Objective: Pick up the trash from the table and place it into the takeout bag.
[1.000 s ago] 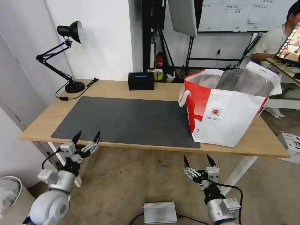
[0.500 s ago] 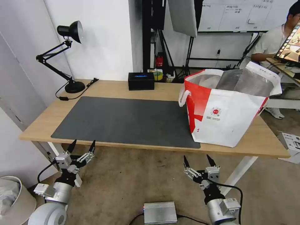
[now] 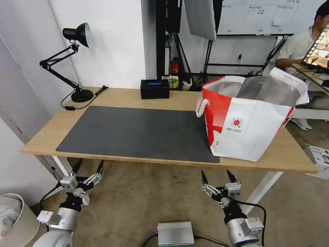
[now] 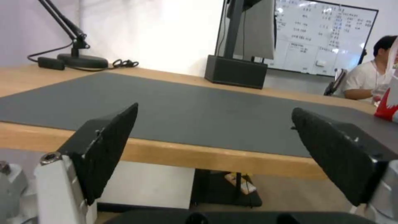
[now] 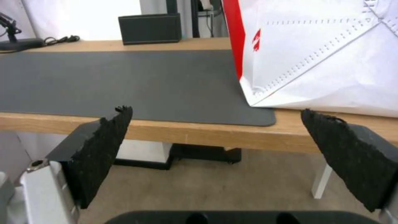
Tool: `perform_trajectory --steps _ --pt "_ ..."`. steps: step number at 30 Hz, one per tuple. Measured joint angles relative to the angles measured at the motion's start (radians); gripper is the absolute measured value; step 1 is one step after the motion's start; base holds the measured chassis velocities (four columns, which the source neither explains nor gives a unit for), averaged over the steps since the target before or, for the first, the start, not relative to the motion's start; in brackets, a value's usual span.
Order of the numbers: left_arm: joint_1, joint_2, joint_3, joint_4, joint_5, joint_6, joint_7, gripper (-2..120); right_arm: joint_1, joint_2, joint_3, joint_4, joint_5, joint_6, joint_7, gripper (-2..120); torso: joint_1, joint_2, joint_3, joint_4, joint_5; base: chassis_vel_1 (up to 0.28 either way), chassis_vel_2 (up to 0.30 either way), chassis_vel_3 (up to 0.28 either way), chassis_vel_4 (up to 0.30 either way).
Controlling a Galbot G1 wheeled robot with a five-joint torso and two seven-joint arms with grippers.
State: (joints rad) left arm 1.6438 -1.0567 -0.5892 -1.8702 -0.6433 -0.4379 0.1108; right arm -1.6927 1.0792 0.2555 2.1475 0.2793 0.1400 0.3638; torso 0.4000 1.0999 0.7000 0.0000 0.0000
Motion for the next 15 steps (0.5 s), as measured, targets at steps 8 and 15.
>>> perform_trajectory --steps 8,15 --pt "0.001 -0.004 0.000 -0.002 0.001 -0.003 0.000 100 0.000 0.000 0.000 0.000 0.000 0.000 0.000 100 0.000 0.000 0.000 0.0000 0.0000 0.000 0.000 0.000 0.000" --pt "0.001 -0.004 0.000 -0.003 0.001 -0.003 -0.001 100 0.000 0.000 0.000 0.000 0.000 0.000 0.000 100 0.000 0.000 0.000 0.0000 0.0000 0.000 0.000 0.000 0.000"
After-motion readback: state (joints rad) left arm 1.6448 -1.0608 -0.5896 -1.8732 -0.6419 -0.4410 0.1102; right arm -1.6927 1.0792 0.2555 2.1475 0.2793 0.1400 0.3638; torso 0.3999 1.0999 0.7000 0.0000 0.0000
